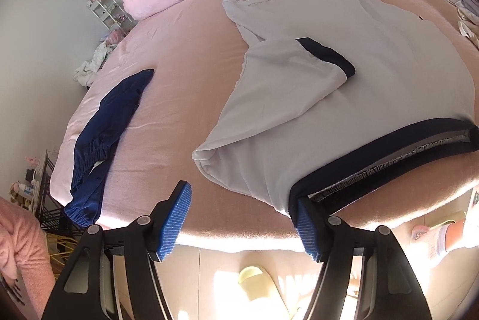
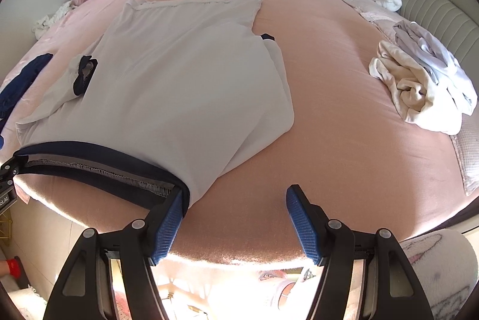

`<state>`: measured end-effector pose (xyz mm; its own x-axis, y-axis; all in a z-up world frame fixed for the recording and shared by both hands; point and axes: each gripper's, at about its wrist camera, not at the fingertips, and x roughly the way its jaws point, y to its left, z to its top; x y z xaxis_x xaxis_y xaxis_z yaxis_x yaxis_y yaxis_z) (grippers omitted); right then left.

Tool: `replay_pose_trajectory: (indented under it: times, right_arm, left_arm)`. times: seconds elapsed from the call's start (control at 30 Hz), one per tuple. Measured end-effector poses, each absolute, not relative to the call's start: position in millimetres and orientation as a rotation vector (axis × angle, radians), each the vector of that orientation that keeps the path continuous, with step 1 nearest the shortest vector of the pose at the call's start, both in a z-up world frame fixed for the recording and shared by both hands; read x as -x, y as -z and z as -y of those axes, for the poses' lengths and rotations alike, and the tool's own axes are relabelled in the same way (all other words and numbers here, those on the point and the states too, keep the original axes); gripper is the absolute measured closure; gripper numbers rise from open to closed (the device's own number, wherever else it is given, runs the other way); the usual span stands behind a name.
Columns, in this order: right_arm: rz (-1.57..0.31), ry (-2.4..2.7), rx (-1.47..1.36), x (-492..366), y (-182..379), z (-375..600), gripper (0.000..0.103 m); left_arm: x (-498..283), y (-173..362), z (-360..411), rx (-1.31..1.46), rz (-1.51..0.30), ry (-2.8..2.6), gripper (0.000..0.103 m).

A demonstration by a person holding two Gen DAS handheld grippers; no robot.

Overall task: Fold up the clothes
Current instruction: 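Open both grippers and release the hem onto the shirt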

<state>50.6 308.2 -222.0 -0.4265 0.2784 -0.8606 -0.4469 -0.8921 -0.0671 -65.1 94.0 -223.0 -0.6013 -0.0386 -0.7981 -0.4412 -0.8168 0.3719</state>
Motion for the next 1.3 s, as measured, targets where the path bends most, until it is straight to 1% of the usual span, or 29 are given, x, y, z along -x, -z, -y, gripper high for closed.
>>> replay_pose_trajectory:
  times: [0.13, 0.23, 0.4, 0.53, 0.63, 0.9, 1.17, 1.3]
  right_arm:
    - [-0.222, -2.382, 1.35, -51, 219, -308, 0.036]
    - [-0.219, -2.461, 1.329, -55, 213, -302, 0.036]
    - [-0.228, -2.534, 1.264, -60, 199, -299, 0.034]
    - [-0.252, -2.575, 1.245, -62, 188, -296, 0.034]
    - [-0.319, -2.589, 1.216, -63, 178, -306, 0.034]
    - [-0.501, -2.616, 1.137, -65, 152, -333, 0.034]
    - [-0.714, -2.544, 1.121, -48, 151, -388, 0.034]
    - [-0.79, -2.49, 1.136, -38, 156, -417, 0.032]
  left_arm:
    - [64, 218, -100, 1.256, -0.762, -2.451, 0.038]
    - [54, 195, -106, 1.156, -0.682, -2.42, 0.039]
    - [32, 162, -116, 1.025, -0.67, -2.409, 0.038]
    - [25, 148, -123, 1.007, -0.637, -2.395, 0.038]
    - [24, 140, -129, 1.004, -0.599, -2.386, 0.038]
    - [27, 123, -169, 0.962, -0.607, -2.329, 0.038]
    - [60, 121, -218, 1.005, -0.623, -2.258, 0.038]
    - [75, 119, -244, 0.998, -0.69, -2.244, 0.038]
